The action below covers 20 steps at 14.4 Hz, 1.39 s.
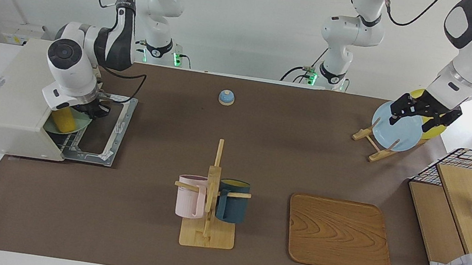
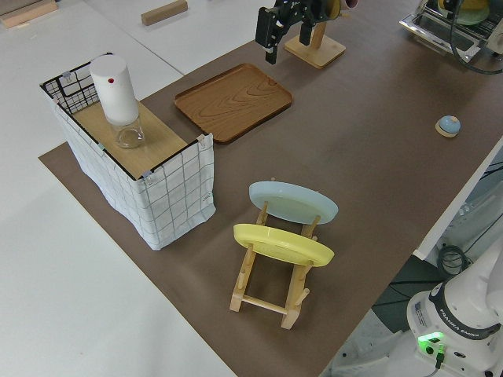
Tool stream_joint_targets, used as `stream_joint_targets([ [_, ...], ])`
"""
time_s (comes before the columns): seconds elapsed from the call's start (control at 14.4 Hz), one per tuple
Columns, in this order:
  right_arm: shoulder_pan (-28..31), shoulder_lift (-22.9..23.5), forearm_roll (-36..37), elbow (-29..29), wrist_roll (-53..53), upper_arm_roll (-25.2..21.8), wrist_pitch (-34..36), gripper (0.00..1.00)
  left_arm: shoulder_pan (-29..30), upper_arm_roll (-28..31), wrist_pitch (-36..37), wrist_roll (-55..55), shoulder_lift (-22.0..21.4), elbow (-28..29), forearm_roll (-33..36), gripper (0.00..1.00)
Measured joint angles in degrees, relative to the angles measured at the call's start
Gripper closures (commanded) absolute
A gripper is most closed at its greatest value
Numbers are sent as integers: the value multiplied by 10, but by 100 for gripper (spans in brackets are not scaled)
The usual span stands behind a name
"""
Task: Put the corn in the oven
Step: 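Release the corn inside the oven with the right gripper, then withdraw the right gripper out of the oven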
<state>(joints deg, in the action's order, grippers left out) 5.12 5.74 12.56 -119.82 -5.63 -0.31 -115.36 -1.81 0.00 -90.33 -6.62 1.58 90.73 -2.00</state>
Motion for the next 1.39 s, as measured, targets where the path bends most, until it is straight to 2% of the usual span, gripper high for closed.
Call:
stream_joint_targets([
  [0.35,-4,-1,0,0,3,8,-6,69,0,0,-6,0,0,0,0,0],
  [0.56,-27,-2,0,28,3,11,30,68,0,0,-7,0,0,0,0,0],
  [0.7,-50,-2,-3,54,-2,12,58,77,0,0,-7,0,0,0,1,0],
  [0.77,-62,-2,-10,60,-17,12,62,86,0,0,-7,0,0,0,2,0],
  [0.84,-72,-2,-21,61,-35,12,62,100,0,0,-7,0,0,0,5,0],
  [0.98,-86,-1,-37,56,-48,13,57,100,0,0,-7,0,0,0,7,0],
  [1.25,-91,2,-58,-28,-51,13,-74,100,0,0,-8,0,0,0,7,0],
  [1.39,-91,6,-69,-60,-56,13,-104,100,0,0,-8,0,0,0,7,0],
])
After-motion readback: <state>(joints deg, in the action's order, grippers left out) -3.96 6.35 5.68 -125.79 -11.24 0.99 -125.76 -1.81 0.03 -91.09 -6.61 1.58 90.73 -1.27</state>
